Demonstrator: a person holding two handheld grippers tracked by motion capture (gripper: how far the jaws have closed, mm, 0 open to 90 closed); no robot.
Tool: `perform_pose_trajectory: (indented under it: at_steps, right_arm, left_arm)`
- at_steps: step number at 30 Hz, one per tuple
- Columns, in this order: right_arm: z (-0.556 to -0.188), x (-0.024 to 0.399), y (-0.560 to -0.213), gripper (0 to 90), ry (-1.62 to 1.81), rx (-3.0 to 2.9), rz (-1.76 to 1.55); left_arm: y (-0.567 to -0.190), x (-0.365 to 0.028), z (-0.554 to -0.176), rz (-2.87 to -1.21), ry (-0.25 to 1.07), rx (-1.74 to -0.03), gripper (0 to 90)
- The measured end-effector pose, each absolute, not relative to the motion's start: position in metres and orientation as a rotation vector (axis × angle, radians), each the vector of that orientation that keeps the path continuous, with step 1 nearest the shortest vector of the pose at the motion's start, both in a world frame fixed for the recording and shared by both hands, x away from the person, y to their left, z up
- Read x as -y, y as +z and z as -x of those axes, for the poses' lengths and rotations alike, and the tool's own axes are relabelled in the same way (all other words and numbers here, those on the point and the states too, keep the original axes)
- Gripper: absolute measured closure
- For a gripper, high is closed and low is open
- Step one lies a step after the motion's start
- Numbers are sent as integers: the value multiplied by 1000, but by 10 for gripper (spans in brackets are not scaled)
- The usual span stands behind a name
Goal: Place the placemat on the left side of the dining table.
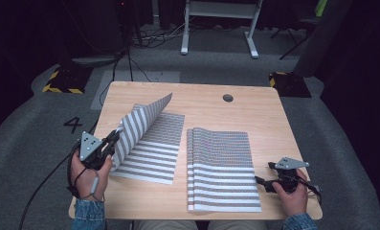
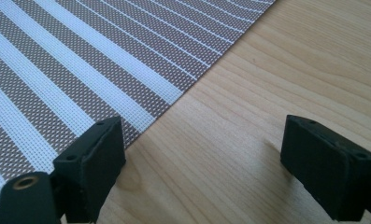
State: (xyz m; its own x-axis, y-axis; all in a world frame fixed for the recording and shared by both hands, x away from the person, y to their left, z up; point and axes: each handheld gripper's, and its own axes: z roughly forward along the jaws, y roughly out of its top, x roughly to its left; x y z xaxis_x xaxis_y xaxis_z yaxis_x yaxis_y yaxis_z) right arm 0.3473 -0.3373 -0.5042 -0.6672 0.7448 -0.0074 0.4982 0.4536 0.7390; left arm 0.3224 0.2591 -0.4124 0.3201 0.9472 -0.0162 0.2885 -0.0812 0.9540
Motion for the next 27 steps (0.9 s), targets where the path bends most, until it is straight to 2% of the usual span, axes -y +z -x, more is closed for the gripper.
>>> perform_pose_trajectory:
  at_steps: [14, 16, 24, 26, 27]
  right_arm:
    - [-347, 337, -504, 139, 1045, -2378, -1058]
    - [-347, 337, -504, 139, 1045, -2378, -1058]
    - [-347, 337, -504, 139, 1049, -2375, -1063]
    - [-347, 337, -504, 138, 1046, -2378, -1059]
    - [-347, 337, -505, 138, 1057, -2372, -1065]
  left_arm:
    - [-418, -289, -307, -1526, 921, -1299, 848]
    - [-420, -295, -303, -1543, 977, -1343, 848]
    - [-424, -312, -286, -1511, 1051, -1497, 845]
    - [-424, -314, -284, -1494, 1057, -1521, 818]
    - [-425, -318, -282, -1456, 1066, -1555, 756]
